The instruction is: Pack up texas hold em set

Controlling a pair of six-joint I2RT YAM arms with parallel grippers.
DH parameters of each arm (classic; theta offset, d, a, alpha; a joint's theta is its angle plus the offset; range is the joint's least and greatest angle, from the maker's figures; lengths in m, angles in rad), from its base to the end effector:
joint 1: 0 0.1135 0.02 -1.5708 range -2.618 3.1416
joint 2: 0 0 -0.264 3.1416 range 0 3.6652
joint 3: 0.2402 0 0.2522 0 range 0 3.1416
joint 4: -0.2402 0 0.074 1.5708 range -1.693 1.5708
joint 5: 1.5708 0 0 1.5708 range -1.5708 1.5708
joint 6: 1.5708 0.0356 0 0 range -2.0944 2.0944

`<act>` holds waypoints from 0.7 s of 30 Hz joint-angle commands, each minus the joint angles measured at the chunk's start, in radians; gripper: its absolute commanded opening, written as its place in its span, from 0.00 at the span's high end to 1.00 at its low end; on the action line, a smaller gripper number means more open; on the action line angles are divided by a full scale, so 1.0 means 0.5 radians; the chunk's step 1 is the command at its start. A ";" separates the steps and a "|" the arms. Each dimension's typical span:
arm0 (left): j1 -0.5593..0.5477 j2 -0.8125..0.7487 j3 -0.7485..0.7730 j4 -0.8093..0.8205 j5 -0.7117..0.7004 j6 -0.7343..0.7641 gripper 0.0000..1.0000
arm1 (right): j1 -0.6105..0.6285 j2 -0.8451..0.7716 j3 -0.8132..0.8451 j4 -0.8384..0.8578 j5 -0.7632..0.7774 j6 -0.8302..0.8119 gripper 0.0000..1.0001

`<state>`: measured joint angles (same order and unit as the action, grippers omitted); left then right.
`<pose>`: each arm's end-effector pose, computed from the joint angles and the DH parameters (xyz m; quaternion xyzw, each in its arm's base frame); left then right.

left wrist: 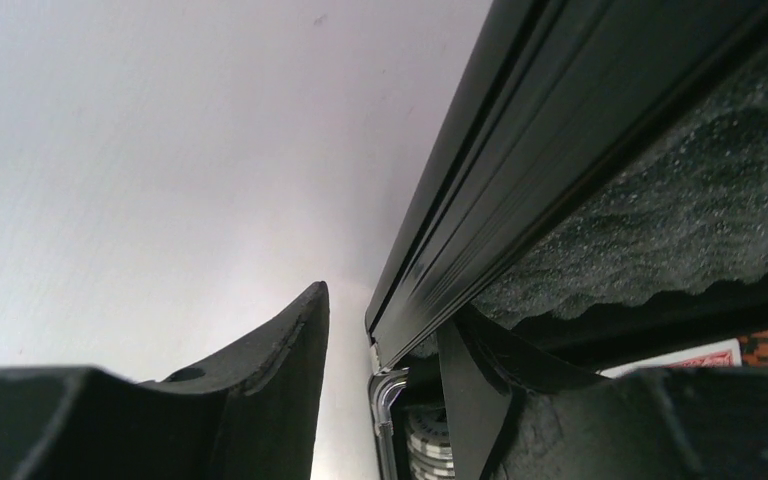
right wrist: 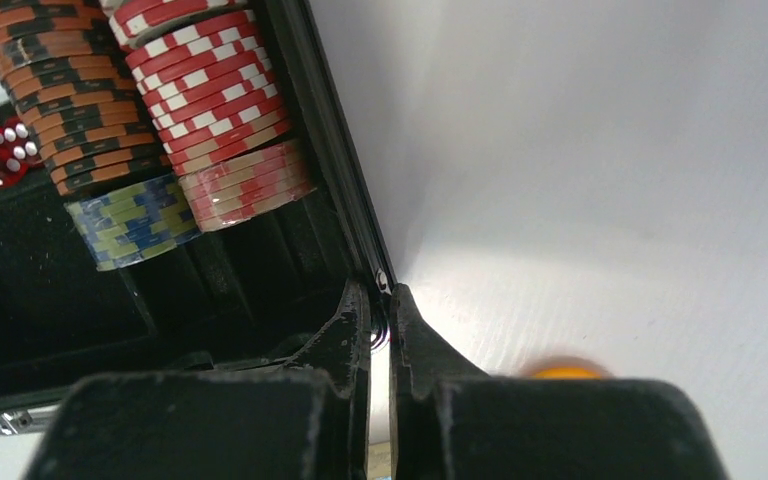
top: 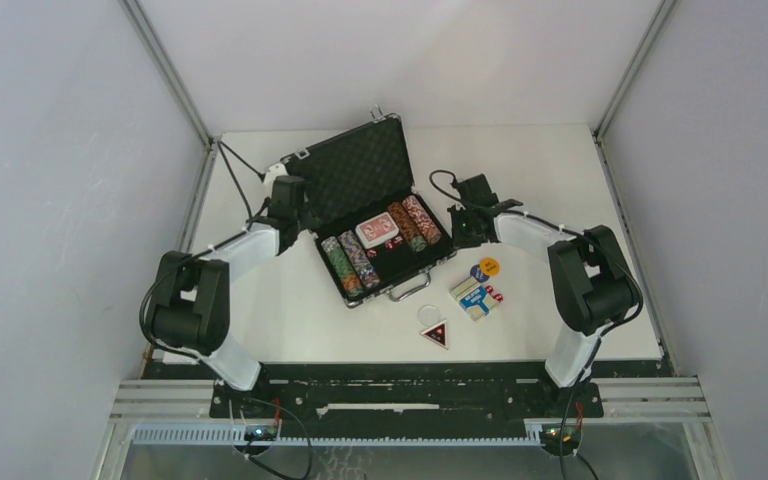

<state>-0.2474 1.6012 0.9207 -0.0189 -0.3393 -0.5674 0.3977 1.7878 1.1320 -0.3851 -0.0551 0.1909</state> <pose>0.3311 -0.0714 0.2006 -0.2127 0.8708 -0.0243 0.4426 0.3339 0.1424 0.1750 -0.1067 0.9588 0.1014 0.2428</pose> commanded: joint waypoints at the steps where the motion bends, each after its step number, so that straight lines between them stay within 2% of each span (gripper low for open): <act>1: 0.042 0.106 0.277 0.103 0.054 0.075 0.52 | 0.106 -0.087 -0.131 -0.167 -0.092 0.069 1.00; 13: 0.079 0.503 0.870 -0.024 0.157 0.138 0.50 | 0.254 -0.134 -0.166 -0.080 -0.133 0.135 1.00; 21: 0.113 0.681 1.258 -0.178 0.186 0.163 0.49 | 0.268 -0.053 -0.060 -0.081 -0.146 0.140 1.00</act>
<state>-0.2085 1.9331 1.4086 -0.1970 -0.2611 -0.4889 0.5064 1.7432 1.0790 -0.3832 -0.0738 0.2794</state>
